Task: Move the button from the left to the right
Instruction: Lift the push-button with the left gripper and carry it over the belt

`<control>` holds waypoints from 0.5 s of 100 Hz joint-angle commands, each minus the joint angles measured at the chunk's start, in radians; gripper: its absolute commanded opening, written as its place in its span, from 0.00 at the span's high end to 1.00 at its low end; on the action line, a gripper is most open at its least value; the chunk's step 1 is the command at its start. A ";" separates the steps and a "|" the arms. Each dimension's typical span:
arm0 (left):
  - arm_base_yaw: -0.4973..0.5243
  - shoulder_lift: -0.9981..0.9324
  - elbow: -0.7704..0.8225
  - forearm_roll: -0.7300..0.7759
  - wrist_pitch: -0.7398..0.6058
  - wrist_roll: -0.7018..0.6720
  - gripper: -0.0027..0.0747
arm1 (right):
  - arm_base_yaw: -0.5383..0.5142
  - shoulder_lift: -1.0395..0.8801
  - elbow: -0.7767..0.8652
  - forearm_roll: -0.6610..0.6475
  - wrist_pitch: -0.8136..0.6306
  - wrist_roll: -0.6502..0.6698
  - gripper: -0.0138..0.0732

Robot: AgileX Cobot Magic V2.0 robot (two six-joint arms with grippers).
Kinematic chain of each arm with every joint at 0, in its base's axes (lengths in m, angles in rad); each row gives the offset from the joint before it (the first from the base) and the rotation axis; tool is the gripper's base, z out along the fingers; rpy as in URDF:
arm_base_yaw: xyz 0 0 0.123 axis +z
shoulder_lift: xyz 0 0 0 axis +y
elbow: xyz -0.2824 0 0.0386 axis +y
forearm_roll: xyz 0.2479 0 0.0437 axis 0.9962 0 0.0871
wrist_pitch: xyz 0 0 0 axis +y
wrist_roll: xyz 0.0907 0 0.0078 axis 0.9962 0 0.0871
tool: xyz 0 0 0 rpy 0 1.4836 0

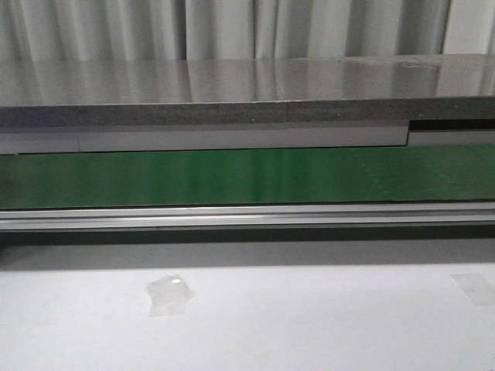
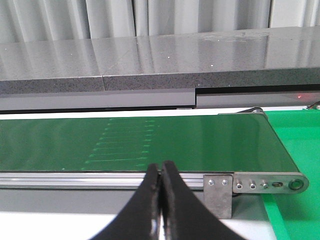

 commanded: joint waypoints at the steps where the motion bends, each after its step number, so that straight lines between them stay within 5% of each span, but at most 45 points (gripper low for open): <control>1: -0.003 -0.043 -0.022 -0.017 -0.013 -0.002 0.70 | 0.002 -0.017 -0.016 0.000 -0.077 -0.003 0.92; 26: -0.003 -0.043 -0.022 -0.025 -0.011 0.000 0.30 | 0.002 -0.017 -0.016 0.000 -0.077 -0.003 0.92; 50: -0.003 -0.053 -0.022 -0.025 -0.019 0.000 0.27 | 0.002 -0.017 -0.016 0.000 -0.077 -0.003 0.92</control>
